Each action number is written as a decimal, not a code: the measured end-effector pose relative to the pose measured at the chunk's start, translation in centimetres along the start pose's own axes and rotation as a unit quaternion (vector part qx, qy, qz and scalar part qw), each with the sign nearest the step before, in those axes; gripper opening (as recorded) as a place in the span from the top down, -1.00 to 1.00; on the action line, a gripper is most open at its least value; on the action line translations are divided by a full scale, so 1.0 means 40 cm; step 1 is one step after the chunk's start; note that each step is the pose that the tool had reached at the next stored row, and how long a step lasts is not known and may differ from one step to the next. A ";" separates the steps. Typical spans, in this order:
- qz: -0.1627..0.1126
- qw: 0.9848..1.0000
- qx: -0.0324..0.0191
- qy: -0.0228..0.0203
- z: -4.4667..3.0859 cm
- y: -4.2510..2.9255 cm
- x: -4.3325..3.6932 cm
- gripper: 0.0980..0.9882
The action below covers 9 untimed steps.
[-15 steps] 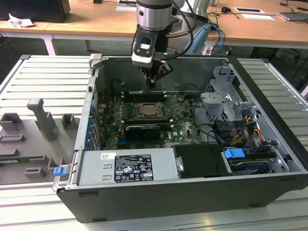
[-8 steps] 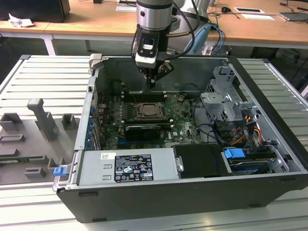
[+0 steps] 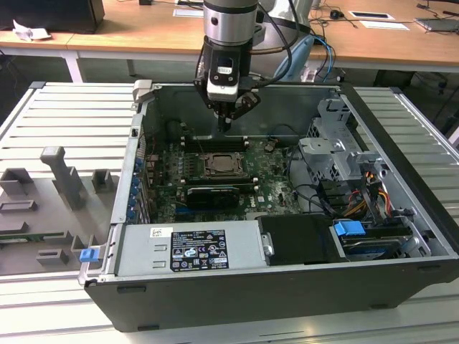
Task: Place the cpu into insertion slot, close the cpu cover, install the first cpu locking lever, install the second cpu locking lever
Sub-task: 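Install the first cpu locking lever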
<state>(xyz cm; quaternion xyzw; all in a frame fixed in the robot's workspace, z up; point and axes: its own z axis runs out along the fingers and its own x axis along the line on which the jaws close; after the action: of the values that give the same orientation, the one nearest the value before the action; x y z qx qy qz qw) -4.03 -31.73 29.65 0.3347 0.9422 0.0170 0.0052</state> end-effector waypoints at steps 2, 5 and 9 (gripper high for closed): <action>-0.027 1.000 0.000 0.001 0.000 0.000 0.000 0.98; -0.063 0.998 0.000 0.002 0.000 0.000 0.000 0.98; -0.124 0.992 0.000 0.004 0.000 0.000 0.000 0.98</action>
<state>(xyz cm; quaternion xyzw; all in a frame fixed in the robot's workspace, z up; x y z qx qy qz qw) -4.03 -31.73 29.64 0.2148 0.9765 0.0176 0.0030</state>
